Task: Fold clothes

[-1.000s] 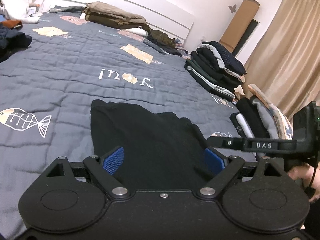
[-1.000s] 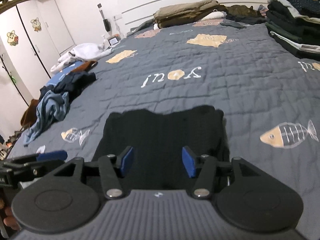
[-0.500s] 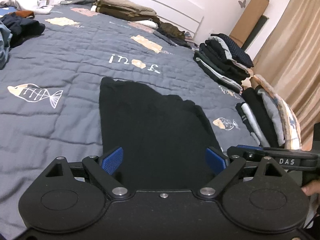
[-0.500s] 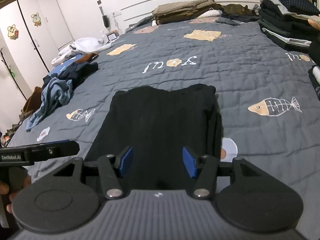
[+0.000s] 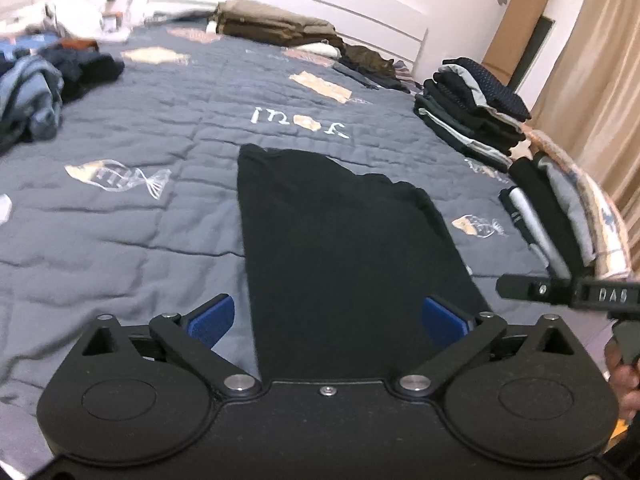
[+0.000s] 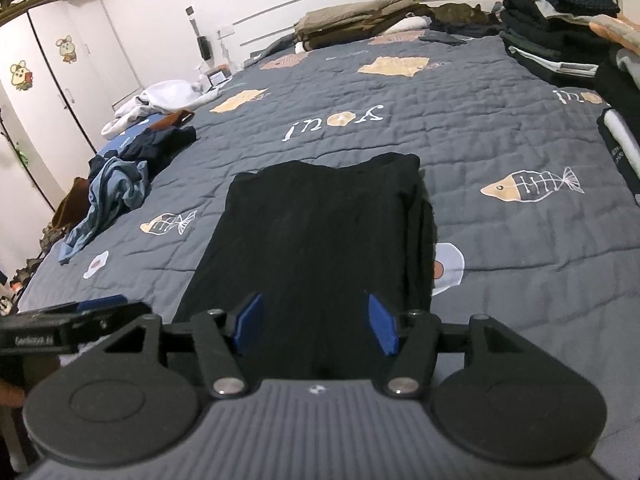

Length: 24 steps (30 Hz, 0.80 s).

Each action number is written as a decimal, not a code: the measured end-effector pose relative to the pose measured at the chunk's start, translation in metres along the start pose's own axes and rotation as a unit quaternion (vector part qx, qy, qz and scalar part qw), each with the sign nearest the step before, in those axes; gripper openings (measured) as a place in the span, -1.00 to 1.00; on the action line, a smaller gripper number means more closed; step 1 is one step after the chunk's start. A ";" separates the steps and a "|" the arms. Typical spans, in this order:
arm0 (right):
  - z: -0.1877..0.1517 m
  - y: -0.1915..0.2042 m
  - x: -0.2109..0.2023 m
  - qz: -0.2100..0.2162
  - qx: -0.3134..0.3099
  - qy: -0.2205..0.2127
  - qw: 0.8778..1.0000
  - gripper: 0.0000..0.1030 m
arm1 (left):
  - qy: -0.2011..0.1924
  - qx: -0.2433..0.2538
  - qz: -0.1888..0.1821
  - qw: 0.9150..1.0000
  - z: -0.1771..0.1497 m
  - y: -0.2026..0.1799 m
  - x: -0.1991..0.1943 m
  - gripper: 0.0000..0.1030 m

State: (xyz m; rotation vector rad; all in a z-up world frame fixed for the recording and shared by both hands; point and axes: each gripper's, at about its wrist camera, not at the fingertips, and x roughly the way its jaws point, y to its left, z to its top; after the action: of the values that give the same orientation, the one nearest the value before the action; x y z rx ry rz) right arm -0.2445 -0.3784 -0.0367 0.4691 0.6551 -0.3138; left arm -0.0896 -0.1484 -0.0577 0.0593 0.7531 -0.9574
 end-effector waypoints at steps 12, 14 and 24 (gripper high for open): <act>-0.019 0.019 -0.013 -0.022 -0.056 -0.020 0.998 0.38 | -0.016 -0.007 0.018 1.000 -0.020 0.000 -0.026 0.99; -0.021 0.022 -0.015 -0.020 -0.057 -0.020 0.998 0.42 | -0.017 -0.001 0.023 1.000 -0.022 -0.001 -0.028 0.99; -0.037 0.033 -0.026 -0.029 -0.062 -0.023 0.997 0.51 | -0.009 0.017 0.010 1.000 -0.029 -0.012 -0.029 0.99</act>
State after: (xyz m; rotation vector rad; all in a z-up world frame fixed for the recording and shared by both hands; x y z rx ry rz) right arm -0.2686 -0.3281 -0.0350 0.3250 0.6401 -0.3356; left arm -0.1243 -0.1244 -0.0585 0.0878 0.7184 -0.9510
